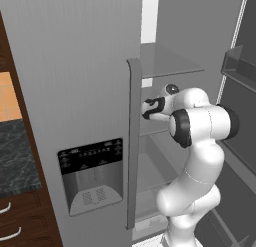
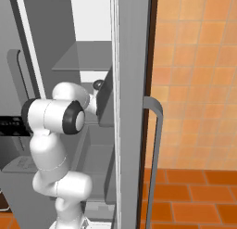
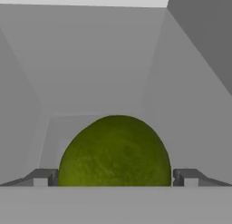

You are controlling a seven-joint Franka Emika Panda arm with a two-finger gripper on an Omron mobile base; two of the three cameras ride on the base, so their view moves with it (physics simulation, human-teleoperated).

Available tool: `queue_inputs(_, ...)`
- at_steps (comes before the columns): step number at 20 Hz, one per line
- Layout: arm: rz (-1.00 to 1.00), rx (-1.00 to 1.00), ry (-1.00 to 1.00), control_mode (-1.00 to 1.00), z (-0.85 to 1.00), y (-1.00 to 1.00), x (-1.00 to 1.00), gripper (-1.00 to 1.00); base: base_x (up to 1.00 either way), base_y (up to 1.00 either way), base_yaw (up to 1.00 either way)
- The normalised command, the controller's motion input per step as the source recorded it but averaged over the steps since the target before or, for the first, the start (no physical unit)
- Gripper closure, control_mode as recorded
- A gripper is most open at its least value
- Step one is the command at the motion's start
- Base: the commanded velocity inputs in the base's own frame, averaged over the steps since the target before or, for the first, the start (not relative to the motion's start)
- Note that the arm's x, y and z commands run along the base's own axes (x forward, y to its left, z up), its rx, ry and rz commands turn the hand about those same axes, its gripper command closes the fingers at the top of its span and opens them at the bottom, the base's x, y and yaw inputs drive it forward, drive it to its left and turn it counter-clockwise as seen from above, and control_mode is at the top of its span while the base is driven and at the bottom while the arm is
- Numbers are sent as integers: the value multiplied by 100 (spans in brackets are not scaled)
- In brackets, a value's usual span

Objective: Place one lime and one steak in each tupperware on the nearby counter, to pack two identical lunches.

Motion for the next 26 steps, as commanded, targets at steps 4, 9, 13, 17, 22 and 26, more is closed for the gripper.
queue_inputs(4,0,0,0,-100,-1,0,4,-100,0,0,0)
queue_inputs(9,0,0,4,-100,-22,0,0,-100,0,0,0)
queue_inputs(13,0,0,5,-100,-19,0,0,100,0,0,0)
queue_inputs(17,0,0,0,-100,0,0,0,100,0,0,0)
queue_inputs(22,1,0,0,-100,7,0,-38,100,0,0,0)
queue_inputs(26,10,0,0,-100,58,0,-90,100,0,0,0)
